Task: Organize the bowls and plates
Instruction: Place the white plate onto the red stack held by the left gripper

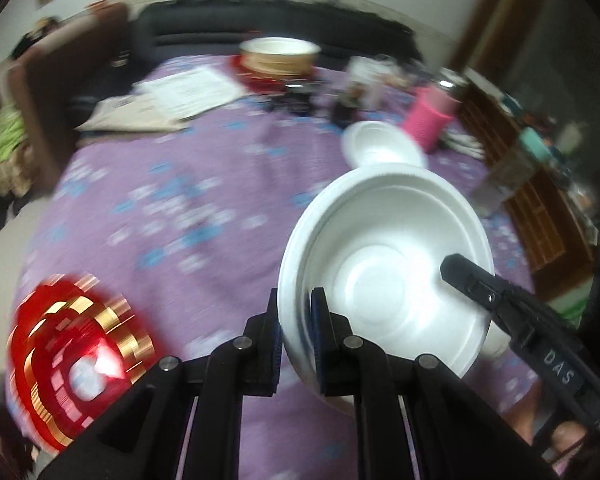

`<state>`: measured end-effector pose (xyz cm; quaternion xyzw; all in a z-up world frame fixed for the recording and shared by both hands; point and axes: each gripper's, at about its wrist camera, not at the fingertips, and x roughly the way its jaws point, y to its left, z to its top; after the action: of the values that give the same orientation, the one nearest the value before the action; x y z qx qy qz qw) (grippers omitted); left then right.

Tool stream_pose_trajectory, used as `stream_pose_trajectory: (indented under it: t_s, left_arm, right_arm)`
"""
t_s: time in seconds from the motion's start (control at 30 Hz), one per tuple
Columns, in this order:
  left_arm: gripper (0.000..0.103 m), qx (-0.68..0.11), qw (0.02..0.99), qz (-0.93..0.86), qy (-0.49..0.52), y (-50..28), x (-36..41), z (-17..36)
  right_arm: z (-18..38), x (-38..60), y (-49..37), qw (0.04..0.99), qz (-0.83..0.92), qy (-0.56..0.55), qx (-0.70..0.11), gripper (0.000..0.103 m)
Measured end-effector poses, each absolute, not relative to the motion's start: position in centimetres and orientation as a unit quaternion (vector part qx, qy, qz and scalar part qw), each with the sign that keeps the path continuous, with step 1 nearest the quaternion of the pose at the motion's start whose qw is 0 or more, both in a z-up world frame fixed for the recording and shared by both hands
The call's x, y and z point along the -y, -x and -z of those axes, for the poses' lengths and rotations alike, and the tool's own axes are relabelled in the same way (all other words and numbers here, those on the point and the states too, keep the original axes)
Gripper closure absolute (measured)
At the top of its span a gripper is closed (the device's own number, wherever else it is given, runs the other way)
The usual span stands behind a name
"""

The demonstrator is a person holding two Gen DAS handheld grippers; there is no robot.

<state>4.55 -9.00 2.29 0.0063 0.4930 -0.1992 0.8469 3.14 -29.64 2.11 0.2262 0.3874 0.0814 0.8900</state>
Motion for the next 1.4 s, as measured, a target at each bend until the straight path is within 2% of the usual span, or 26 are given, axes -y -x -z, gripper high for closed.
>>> stream_pose_trajectory:
  t_s: [0.27,0.5,1.4]
  left_arm:
    - [0.091,-0.503,0.857,0.107,0.035,-3.1,-3.9,0.1]
    - [0.091,-0.513,0.854,0.068,0.057,-3.1,-9.0,2.2]
    - [0.091,-0.528,0.847,0.034,0.050,-3.5,-12.4,5.1]
  right_arm:
    - [0.4,15.2,-6.0,0.864,-0.171,-0.156,-0.448,0.092]
    - [3.2,6.9,-7.7,0.845,-0.202,-0.108,-0.483,0.092]
    - [7.2,3.3,-9.0,0.832,-0.202,-0.099,-0.507,0.092]
